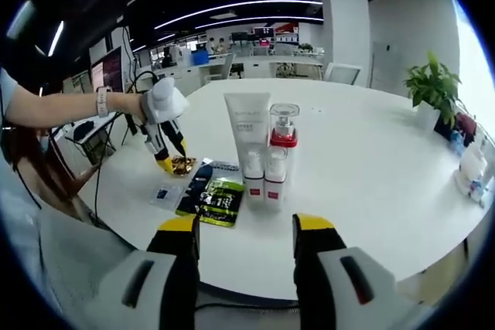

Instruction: Arrange the skincare products in the storage area until every visible bottle or jar stands upright without overlapping.

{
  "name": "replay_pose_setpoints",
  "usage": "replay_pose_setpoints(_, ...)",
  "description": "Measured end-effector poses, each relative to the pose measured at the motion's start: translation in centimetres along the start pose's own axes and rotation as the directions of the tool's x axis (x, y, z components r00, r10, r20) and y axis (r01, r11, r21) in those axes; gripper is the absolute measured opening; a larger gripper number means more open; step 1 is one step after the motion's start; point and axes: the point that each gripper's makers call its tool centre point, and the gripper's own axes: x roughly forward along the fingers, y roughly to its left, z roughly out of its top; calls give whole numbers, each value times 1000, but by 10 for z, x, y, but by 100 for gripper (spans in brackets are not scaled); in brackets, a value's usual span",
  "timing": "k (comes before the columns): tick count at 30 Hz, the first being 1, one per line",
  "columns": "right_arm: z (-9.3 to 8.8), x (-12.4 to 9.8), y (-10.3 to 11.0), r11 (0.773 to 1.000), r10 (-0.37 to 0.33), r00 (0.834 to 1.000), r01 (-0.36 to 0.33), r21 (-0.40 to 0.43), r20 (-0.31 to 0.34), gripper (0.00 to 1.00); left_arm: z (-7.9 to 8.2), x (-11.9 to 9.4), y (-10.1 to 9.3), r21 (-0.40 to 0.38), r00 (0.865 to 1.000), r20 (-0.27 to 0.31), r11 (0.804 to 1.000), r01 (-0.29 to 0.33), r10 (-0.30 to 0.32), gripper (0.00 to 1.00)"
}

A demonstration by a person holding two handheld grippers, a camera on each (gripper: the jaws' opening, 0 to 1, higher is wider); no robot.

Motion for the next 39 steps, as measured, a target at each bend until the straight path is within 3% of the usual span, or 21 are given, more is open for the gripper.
replay_pose_setpoints(17,0,-4,-1,1000,-11,1000,11,3,4,47,12,11,-4,20,1000,21,1000,16,-17,36)
replay_pose_setpoints(28,-5,-4,-2,1000,-14,1000,14,12,-2,47,12,14,-3,42,1000,-3,999,-15,15,37)
replay_pose_setpoints(39,-7,-4,-3,1000,-14,1000,14,16,0,47,11,13,-2,30,1000,9,999,-30,29,43)
